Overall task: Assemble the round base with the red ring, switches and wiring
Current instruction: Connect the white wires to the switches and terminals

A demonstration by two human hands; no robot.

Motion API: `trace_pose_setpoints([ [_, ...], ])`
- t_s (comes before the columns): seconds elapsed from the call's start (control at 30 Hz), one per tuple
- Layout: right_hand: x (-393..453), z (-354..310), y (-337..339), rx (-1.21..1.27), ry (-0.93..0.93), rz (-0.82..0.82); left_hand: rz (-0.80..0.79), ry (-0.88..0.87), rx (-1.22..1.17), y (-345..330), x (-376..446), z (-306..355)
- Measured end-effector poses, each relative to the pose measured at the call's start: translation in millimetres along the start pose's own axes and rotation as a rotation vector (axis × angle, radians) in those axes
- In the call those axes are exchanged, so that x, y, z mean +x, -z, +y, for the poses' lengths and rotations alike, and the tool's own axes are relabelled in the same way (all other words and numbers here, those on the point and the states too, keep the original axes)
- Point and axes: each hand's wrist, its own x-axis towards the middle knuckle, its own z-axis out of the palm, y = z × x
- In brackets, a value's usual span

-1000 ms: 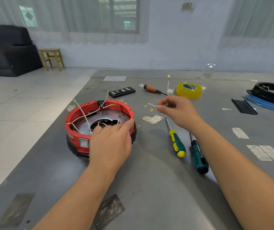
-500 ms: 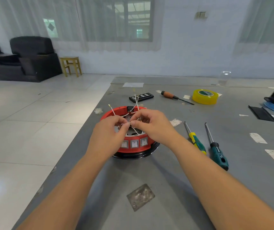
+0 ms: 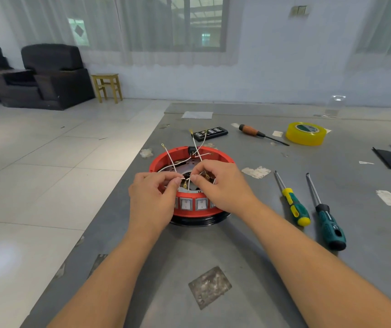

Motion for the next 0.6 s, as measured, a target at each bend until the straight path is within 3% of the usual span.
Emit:
trace_pose_setpoints([
  [0.17,-3.8,-1.7,0.4,0.038,-0.024,0.026,0.032,0.084,-0.089,-6.9,0.3,6.5],
  [0.3,-2.7,-2.8,10.4,0.126,-0.064,-0.084,0.071,0.144,-0.107,-3.4,0.0,7.4],
  [0.6,-0.6,-7.3,16.3,0.290,-0.112,-0.054,0.008,-0.099,0.112,-5.4,-7.5,5.9],
])
